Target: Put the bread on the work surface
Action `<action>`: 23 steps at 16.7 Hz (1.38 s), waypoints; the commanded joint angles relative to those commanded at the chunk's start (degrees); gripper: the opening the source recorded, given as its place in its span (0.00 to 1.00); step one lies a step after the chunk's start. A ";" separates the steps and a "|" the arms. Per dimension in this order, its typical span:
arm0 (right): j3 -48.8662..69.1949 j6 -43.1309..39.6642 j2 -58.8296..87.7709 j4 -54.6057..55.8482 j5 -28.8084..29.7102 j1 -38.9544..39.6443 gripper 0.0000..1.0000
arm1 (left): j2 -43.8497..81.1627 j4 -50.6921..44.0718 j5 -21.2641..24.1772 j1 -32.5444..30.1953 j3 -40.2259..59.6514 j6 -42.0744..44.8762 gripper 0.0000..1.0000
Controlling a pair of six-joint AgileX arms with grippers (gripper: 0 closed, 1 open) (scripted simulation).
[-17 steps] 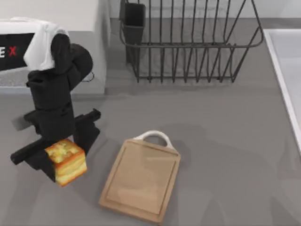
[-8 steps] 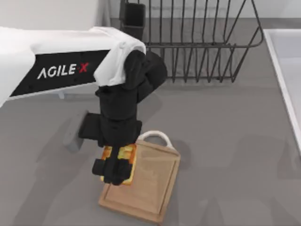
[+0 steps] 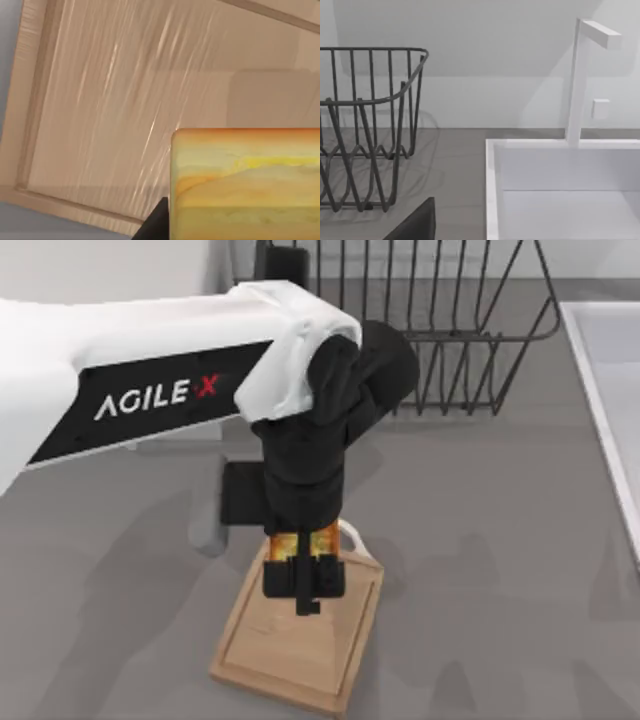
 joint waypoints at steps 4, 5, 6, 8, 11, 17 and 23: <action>0.00 0.00 0.00 0.00 0.00 0.00 1.00 | 0.00 0.00 0.00 0.00 0.00 0.00 0.00; 0.00 0.00 0.00 0.00 0.00 0.00 1.00 | 0.18 -0.10 0.08 0.28 -0.17 0.17 0.00; 0.00 0.00 0.00 0.00 0.00 0.00 1.00 | 0.22 -0.02 0.09 0.27 -0.23 0.15 0.00; 0.00 0.00 0.00 0.00 0.00 0.00 1.00 | 0.59 0.97 0.12 0.26 -0.91 0.07 0.00; 0.00 0.00 0.00 0.00 0.00 0.00 1.00 | 1.22 3.02 0.12 0.22 -2.33 0.08 0.00; 0.00 0.00 0.00 0.00 0.00 0.00 1.00 | 2.28 6.92 0.09 0.10 -4.84 0.09 0.00; 0.00 0.00 0.00 0.00 0.00 0.00 1.00 | 2.92 9.32 0.02 0.07 -6.40 0.11 0.00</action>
